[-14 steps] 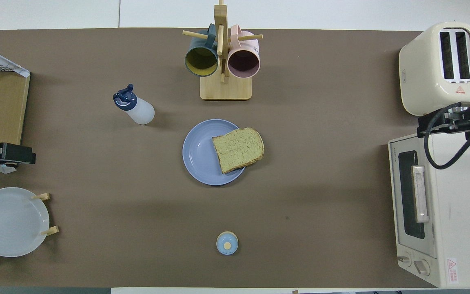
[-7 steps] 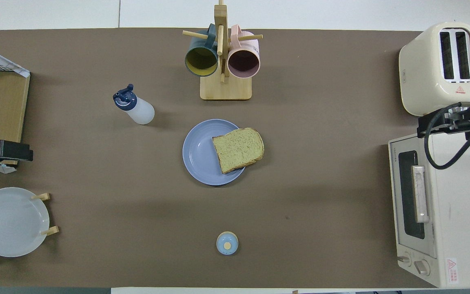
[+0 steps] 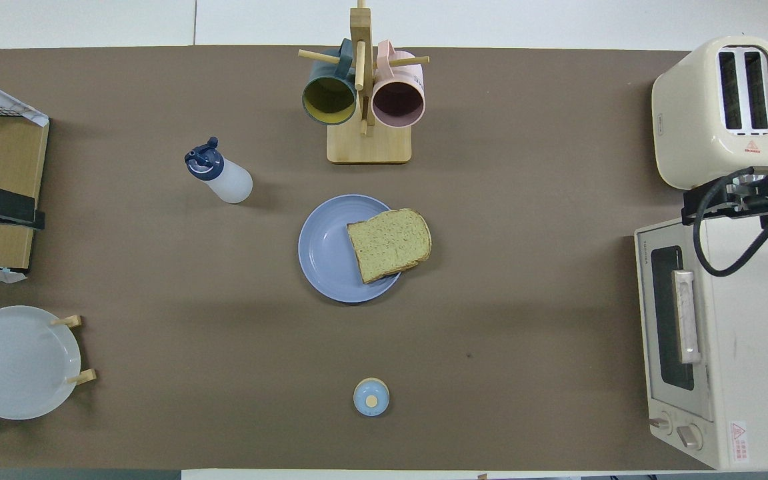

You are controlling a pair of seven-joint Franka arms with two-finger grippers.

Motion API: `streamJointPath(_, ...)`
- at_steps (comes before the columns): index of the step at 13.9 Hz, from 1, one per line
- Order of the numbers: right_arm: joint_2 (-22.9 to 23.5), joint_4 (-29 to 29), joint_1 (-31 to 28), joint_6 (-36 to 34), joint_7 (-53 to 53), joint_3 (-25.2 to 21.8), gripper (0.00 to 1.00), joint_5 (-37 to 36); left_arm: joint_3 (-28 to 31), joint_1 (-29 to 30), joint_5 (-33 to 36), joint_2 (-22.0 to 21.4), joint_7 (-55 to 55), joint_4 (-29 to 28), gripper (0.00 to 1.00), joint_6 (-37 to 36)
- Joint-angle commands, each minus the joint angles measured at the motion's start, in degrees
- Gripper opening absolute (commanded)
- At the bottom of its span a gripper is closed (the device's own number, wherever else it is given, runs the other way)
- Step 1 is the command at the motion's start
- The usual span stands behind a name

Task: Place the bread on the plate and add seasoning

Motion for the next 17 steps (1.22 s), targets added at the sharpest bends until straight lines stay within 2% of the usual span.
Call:
streamJointPath(1,-1.0,-1.1,-0.5,0.7,-1.7,0.1,1.00,1.1,0.5,-0.7,-0.4,-0.2,-0.8,-2.3,1.00,3.1)
streamJointPath(3,-1.0,-1.1,-0.5,0.7,-1.7,0.1,1.00,1.1,0.7,-0.5,-0.4,-1.0,-0.1,-3.9,1.00,4.7)
streamJointPath(5,-1.0,-1.1,-0.5,0.7,-1.7,0.1,1.00,1.1,1.0,-0.4,-0.1,-0.4,-0.2,-1.1,1.00,2.5)
streamJointPath(8,-1.0,-1.1,-0.5,0.7,-1.7,0.1,1.00,1.1,0.7,0.1,0.2,2.0,-0.3,5.4,1.00,-5.0)
streamJointPath(11,-1.0,-1.1,-0.5,0.7,-1.7,0.1,1.00,1.1,-0.6,0.3,2.3,2.0,-0.4,5.9,1.00,-5.4)
streamJointPath(17,-1.0,-1.1,-0.5,0.7,-1.7,0.1,1.00,1.1,-1.2,1.1,1.7,1.4,-0.4,3.9,1.00,-1.9)
